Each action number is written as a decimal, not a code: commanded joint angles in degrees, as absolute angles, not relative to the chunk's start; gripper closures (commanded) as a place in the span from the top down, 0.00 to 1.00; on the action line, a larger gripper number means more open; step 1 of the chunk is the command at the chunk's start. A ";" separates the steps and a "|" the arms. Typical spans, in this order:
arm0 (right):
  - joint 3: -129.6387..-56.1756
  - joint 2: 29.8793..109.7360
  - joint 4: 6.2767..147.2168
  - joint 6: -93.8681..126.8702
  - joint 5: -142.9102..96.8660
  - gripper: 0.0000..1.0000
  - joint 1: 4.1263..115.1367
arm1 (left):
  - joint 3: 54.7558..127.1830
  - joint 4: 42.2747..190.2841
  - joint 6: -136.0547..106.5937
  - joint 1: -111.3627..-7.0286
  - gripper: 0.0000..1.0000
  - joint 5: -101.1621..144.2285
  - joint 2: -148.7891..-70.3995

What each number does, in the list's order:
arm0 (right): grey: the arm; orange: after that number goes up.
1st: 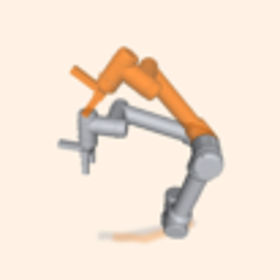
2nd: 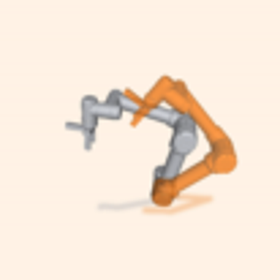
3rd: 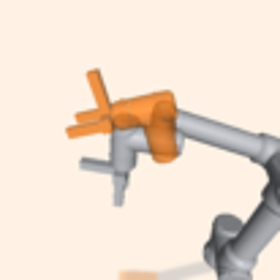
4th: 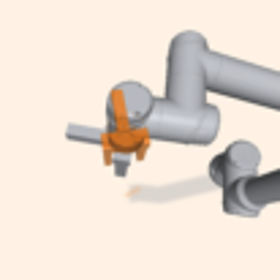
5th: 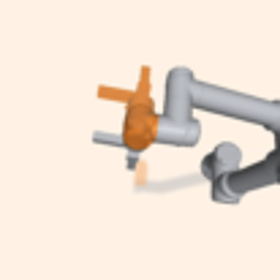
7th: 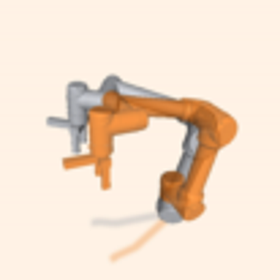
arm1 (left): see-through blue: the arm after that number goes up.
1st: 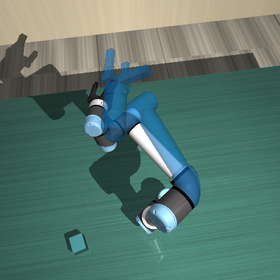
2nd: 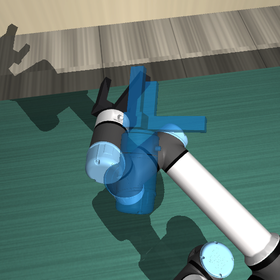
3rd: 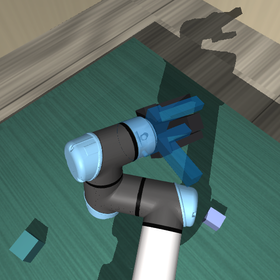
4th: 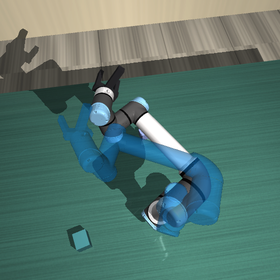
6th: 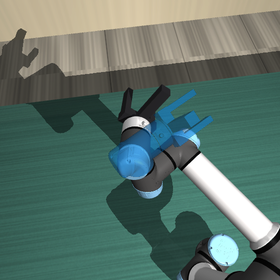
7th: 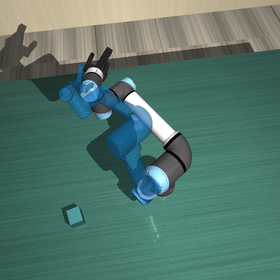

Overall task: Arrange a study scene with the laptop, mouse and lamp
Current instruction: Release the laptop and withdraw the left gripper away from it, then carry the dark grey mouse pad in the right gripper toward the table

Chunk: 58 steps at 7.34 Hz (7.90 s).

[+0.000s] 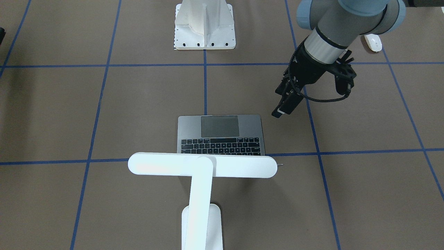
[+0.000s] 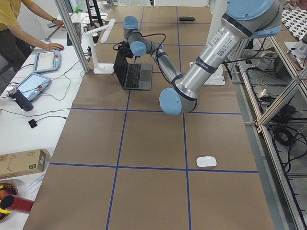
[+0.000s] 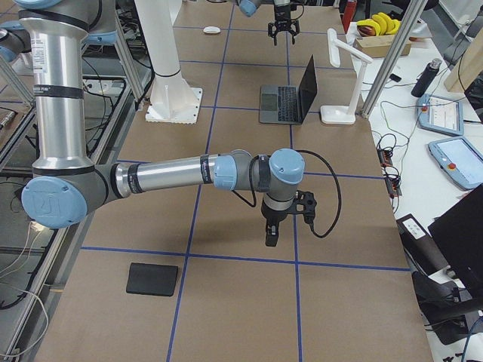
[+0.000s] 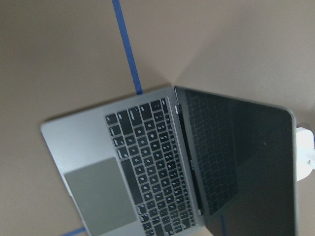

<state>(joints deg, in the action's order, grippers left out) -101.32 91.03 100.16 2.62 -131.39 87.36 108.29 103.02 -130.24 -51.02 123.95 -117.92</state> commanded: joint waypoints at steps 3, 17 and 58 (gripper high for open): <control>-105.02 97.20 99.76 2.98 -131.57 1.00 87.62 | 118.56 97.83 -99.75 -55.35 1.00 124.10 -100.94; -102.84 107.04 96.68 4.22 -124.19 1.00 100.54 | 99.05 81.83 6.50 -85.69 1.00 130.78 -91.32; -103.06 105.38 123.84 72.16 -136.23 0.00 65.91 | 97.03 82.62 5.80 -85.43 1.00 130.78 -89.21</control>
